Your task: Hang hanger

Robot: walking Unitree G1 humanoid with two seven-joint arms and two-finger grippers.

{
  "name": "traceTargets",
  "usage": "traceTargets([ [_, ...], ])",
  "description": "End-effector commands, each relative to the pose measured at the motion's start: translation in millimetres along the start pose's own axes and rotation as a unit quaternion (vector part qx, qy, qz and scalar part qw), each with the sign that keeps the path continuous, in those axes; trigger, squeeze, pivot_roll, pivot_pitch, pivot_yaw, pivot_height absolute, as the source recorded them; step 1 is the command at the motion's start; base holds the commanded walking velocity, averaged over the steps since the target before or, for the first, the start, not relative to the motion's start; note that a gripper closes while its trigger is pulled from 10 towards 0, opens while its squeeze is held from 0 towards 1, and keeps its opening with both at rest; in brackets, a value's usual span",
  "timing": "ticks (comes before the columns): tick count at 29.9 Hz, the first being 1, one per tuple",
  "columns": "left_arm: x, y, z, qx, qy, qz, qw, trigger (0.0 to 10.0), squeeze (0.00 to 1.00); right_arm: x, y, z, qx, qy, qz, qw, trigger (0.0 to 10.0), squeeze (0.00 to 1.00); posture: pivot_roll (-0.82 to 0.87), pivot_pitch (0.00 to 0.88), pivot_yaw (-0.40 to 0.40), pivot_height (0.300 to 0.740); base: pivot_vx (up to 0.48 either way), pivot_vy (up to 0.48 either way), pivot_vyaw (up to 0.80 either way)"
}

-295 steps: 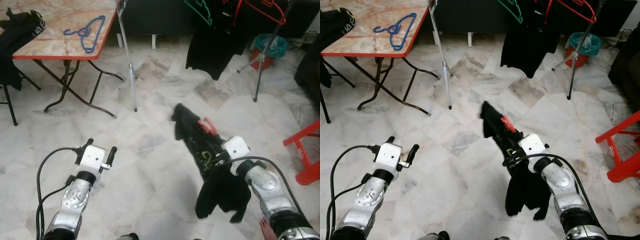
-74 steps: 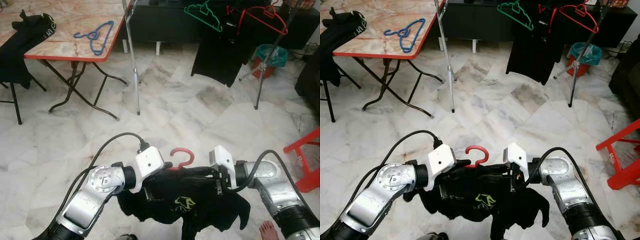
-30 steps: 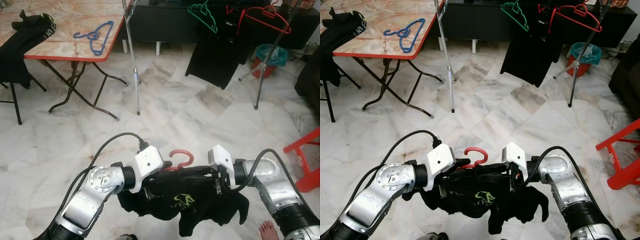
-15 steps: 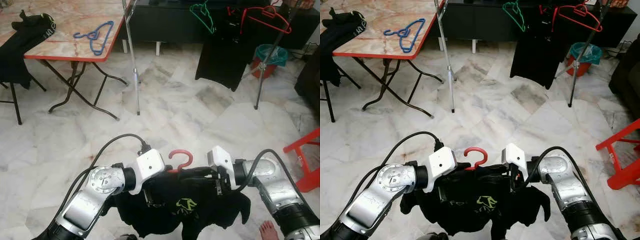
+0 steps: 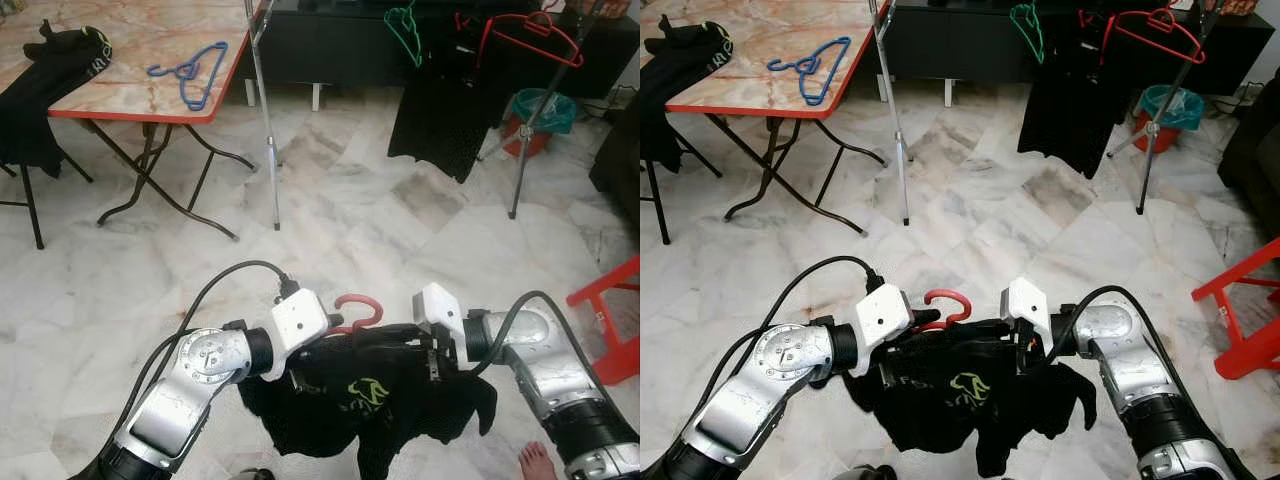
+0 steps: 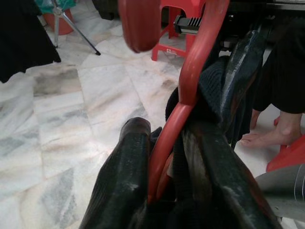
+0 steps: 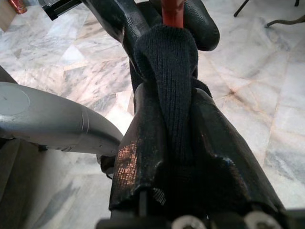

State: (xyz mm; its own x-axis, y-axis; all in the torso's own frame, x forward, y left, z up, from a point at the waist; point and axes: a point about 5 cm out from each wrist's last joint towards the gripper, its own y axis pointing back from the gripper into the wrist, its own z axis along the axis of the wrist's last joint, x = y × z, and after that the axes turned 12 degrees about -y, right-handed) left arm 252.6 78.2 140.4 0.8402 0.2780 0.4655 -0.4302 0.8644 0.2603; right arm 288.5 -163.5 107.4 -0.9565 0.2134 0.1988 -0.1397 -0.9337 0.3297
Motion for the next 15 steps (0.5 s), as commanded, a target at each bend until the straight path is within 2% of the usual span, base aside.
traceTargets([
  [1,-6.6,-7.1,7.3,-0.018,-0.005,-0.023,1.000,10.0,1.00,0.9,-6.4,21.6,-0.029,0.045,0.014,0.998,10.0,0.00,0.06,0.102,-0.036,0.740,0.000,0.000,0.00],
  [3,-6.4,-7.2,6.0,-0.011,-0.010,-0.023,1.000,10.0,1.00,0.2,-6.3,22.1,-0.029,0.047,0.011,0.998,10.0,0.00,0.06,0.102,-0.036,0.740,0.000,0.000,0.00],
  [4,-6.7,-7.0,4.3,-0.003,-0.014,-0.024,1.000,10.0,0.06,0.0,-6.2,22.2,-0.028,0.049,0.009,0.998,10.0,0.00,0.06,0.102,-0.036,0.740,0.000,0.000,0.00],
  [5,-6.9,-6.9,3.1,0.002,-0.017,-0.025,1.000,10.0,0.00,-0.2,-6.1,22.2,-0.027,0.050,0.008,0.998,10.0,0.00,0.06,0.102,-0.036,0.740,0.000,0.000,0.00],
  [12,-11.7,-5.1,-2.4,0.020,-0.015,-0.048,0.999,10.0,0.00,-1.1,-6.0,23.0,-0.026,0.054,0.004,0.998,10.0,0.00,0.06,0.103,-0.037,0.740,0.000,0.000,0.00],
  [15,-13.0,-4.7,-8.1,0.044,-0.031,-0.054,0.997,9.8,0.00,-1.2,-6.3,22.6,-0.023,0.055,0.004,0.998,10.0,0.00,0.06,0.104,-0.037,0.740,0.000,0.000,0.00],
])
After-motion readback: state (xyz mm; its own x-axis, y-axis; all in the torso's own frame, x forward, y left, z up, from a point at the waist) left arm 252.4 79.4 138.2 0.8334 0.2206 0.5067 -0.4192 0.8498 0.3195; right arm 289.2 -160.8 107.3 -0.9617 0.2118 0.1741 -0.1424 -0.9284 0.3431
